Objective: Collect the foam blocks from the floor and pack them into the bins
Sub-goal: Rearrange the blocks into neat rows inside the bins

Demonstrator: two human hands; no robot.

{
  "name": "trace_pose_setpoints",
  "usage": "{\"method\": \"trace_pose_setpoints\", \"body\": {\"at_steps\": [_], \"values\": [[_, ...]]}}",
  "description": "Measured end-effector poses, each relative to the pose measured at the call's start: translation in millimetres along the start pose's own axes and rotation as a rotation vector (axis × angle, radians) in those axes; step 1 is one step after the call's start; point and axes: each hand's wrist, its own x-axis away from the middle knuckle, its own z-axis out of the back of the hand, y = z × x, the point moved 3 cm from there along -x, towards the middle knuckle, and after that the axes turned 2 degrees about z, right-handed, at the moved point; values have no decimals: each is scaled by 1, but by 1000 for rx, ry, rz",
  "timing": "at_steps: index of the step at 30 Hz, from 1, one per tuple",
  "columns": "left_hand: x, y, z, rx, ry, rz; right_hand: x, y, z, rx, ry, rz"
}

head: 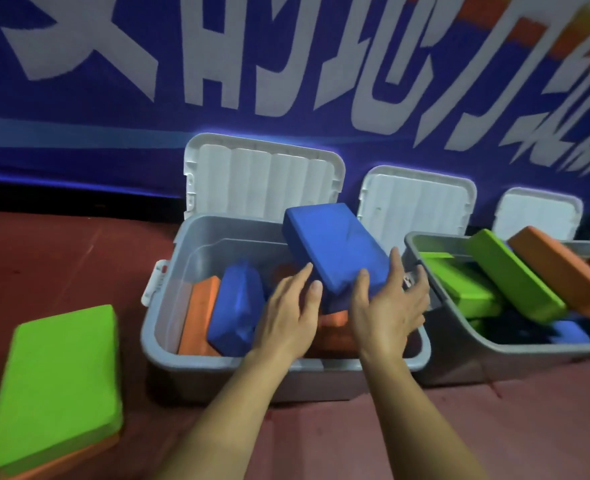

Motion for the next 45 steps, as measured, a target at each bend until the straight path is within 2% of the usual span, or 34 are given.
{"method": "trace_pose_setpoints", "body": {"at_steps": [4, 7, 12, 15, 19, 24, 28, 33, 38, 42, 45], "values": [[0, 3, -25, 25, -55, 3, -13, 27, -3, -106, -169, -102], [0, 2, -29, 23, -61, 44, -15, 35, -9, -192, -246, -102], [1, 3, -19, 90, -55, 25, -8, 18, -11, -189, -239, -215], [2, 0, 1, 94, -3, 58, 4, -6, -14, -275, -226, -139], [0, 2, 56, 52, 114, 61, 28, -49, -29, -400, -267, -101], [9, -14, 151, -80, 375, 106, 77, -125, -63, -516, -338, 22], [32, -45, 235, -194, 462, 168, 130, -181, -95, -512, -372, 115], [72, -93, 305, -497, 336, 354, 203, -214, -138, -379, -612, 292], [105, -143, 320, -631, 154, 501, 254, -202, -170, -154, -985, 319], [124, -176, 304, -637, -51, 656, 269, -182, -181, 26, -1146, 329], [129, -184, 300, -647, -34, 718, 269, -180, -175, 77, -1184, 375]]}}
